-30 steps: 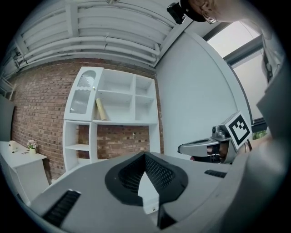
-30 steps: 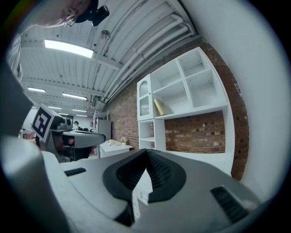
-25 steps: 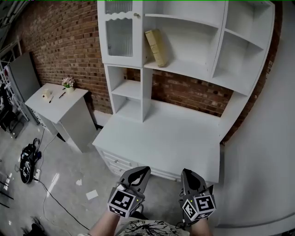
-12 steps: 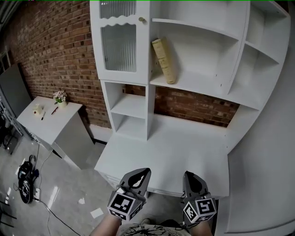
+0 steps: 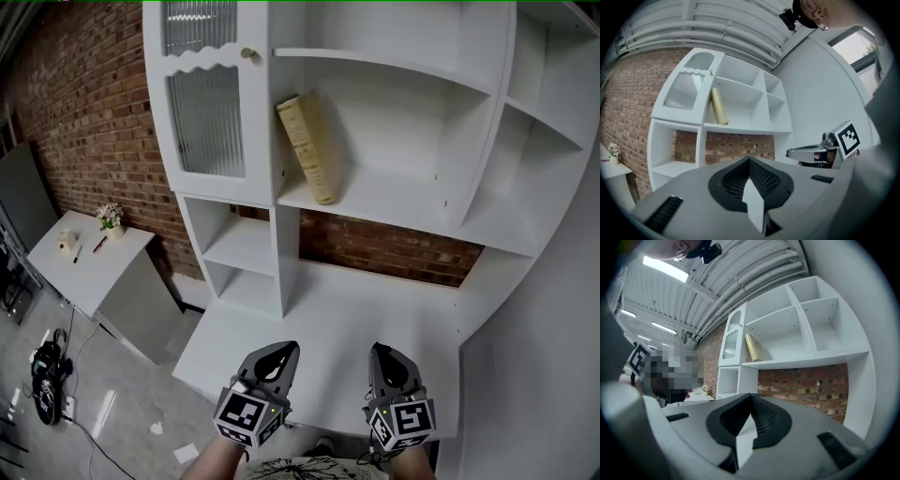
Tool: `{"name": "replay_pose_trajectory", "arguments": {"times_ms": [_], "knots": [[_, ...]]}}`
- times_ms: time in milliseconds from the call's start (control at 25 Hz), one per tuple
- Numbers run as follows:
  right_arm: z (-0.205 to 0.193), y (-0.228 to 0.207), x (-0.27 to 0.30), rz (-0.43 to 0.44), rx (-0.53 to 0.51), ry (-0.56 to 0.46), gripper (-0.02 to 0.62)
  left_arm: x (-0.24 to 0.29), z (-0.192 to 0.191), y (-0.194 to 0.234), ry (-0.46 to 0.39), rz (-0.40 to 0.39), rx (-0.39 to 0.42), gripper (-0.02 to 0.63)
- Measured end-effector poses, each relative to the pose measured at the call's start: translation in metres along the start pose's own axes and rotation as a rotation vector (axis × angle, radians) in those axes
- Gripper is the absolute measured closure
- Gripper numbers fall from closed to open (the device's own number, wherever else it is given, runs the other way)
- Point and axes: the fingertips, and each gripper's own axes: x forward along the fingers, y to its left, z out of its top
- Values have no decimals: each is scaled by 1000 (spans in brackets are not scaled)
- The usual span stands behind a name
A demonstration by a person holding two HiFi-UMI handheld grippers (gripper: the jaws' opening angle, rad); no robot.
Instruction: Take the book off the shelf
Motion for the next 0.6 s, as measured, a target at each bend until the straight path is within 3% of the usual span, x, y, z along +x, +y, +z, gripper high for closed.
{"name": "replay_pose_trajectory", "arguments": {"times_ms": [320,600], "knots": [[28,-65,61,88,-27,-41,592,100,31,10,-57,59,69,600],[39,-84,94,70,-55,-58,592,140,40,30,-56,66,80,600]]}}
